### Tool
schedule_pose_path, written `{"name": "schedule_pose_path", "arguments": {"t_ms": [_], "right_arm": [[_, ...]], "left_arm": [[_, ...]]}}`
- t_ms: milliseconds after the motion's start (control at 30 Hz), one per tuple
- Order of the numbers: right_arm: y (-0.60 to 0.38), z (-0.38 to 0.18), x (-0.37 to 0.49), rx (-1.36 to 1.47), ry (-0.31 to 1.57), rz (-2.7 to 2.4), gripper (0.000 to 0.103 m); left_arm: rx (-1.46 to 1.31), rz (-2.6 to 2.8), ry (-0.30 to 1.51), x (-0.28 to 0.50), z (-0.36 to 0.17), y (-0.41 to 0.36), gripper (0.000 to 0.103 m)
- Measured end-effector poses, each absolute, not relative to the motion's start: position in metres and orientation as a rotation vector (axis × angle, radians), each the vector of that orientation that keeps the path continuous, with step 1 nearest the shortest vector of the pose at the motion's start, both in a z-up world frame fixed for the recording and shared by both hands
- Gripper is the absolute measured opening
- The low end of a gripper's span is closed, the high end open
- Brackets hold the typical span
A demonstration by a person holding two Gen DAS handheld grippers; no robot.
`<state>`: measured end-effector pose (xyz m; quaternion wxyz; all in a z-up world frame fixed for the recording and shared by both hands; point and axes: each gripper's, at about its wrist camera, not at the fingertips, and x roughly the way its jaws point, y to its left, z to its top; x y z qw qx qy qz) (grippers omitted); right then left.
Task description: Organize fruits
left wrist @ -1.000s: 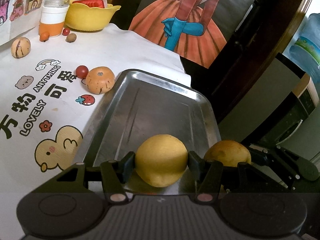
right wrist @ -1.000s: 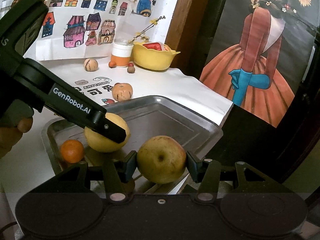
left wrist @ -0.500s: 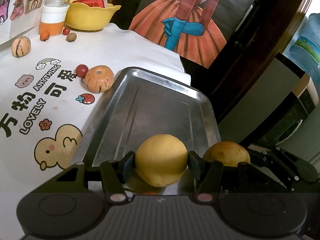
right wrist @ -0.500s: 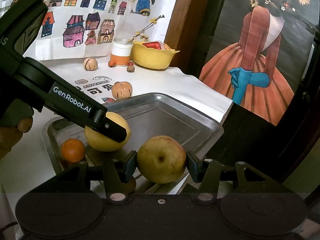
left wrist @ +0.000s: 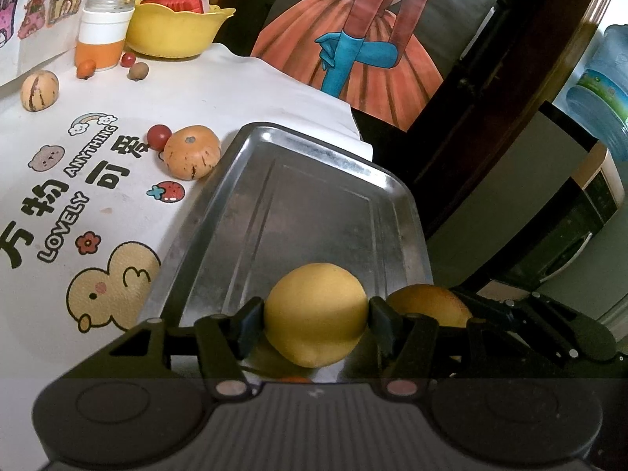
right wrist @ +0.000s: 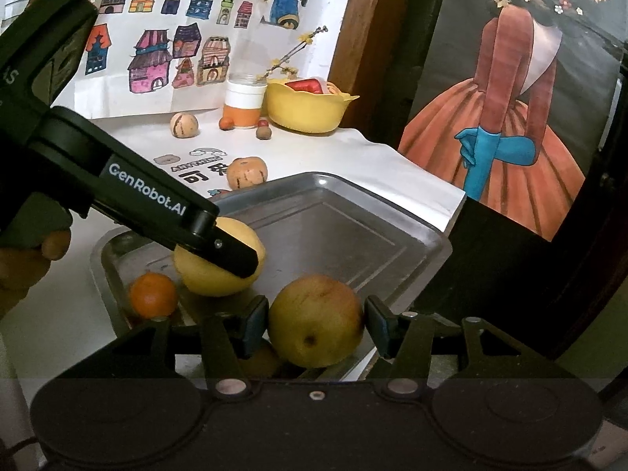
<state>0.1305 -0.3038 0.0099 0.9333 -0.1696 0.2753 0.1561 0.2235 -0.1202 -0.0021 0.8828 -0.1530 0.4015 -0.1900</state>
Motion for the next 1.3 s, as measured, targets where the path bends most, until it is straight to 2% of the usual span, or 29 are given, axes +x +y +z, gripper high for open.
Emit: {"name": "schedule_pose_path", "arguments": {"t_ms": [167, 733, 1000, 1300], "right_arm": [[-0.303, 0.010, 0.131, -0.344, 0.563, 0.319, 0.059], [-0.309, 0.015, 0.131, -0.283, 0.535, 0.304, 0.091], [-0.312, 0.018, 0.130, -0.265, 0.515, 0.287, 0.101], [-0.314, 0.023, 0.133, -0.228, 0.501, 0.286, 0.102]], "left_arm": [[-0.310, -0.388, 0.830, 0.222, -0.002, -0.119, 0.066], [-0.333, -0.376, 0.810, 0.221, 0.002, -0.111, 0.079], [-0.343, -0.365, 0.781, 0.220, 0.007, -0.107, 0.086], [-0.345, -0.321, 0.706, 0.219, 0.020, -0.095, 0.100]]}}
